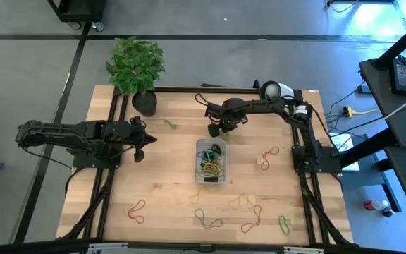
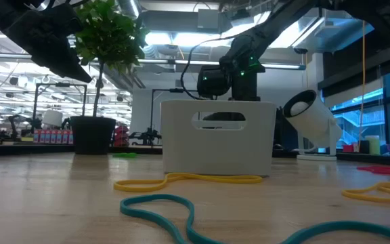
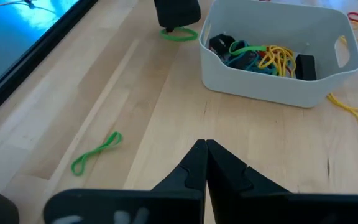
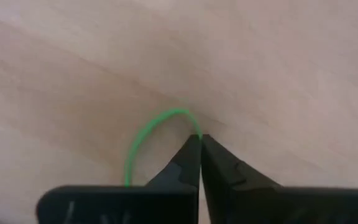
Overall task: Pick and place rubber bands into bin
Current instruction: Put the green rubber band into the gray bin
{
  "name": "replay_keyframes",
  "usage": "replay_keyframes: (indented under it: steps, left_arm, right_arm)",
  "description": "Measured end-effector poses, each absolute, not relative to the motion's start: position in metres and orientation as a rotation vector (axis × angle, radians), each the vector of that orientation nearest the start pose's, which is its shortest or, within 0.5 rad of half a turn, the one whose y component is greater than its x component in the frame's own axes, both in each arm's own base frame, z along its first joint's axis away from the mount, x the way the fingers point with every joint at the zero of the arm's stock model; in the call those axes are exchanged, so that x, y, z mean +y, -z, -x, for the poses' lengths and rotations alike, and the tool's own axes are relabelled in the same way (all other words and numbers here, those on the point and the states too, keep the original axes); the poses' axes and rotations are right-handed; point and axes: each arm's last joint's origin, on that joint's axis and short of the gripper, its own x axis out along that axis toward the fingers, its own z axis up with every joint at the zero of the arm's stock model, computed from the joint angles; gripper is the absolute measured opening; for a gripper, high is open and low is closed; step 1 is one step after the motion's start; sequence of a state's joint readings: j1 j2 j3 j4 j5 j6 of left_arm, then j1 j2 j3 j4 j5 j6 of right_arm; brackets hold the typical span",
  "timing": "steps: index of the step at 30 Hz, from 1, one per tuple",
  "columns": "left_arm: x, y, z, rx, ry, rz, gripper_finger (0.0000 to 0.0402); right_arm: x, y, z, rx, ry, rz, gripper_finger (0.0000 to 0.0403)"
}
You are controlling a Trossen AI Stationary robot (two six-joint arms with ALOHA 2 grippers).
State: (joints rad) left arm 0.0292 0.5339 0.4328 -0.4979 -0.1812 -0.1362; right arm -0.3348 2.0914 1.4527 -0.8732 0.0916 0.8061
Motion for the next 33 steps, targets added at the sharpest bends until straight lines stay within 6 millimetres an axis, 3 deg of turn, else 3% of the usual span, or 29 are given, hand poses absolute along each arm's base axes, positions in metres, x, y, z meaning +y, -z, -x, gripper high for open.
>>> replay_keyframes:
  steps: [3, 9, 12, 17, 19, 26, 33]
  left_arm:
    - [0.009, -0.219, -0.122, 0.585, -0.241, 0.076, 0.0002]
    - [0.009, -0.219, -0.122, 0.581, -0.241, 0.075, 0.0002]
    - [0.009, -0.219, -0.122, 0.576, -0.240, 0.076, 0.0002]
    - [0.009, -0.220, -0.123, 0.563, -0.240, 0.078, 0.0002]
    - [0.009, -0.221, -0.124, 0.550, -0.240, 0.081, 0.0002]
    - [0.009, -0.224, -0.125, 0.521, -0.242, 0.100, 0.0002]
    - [0.009, -0.224, -0.125, 0.522, -0.243, 0.101, 0.0002]
  right_arm:
    - [-0.125, -0.158, -0.363, 1.256, 0.948, -0.782, 0.0004]
    - [-0.110, -0.226, -0.352, 1.025, 0.960, -0.741, 0.0002]
    - [-0.095, -0.259, -0.346, 0.913, 0.895, -0.756, 0.0002]
    - [-0.053, -0.280, -0.355, 0.816, 0.719, -0.711, 0.0001]
    - [-0.035, -0.280, -0.359, 0.815, 0.678, -0.711, 0.0001]
    - [0.016, -0.246, -0.375, 0.935, 0.640, -0.695, 0.0000]
    - [0.026, -0.206, -0.381, 1.062, 0.743, -0.704, 0.0011]
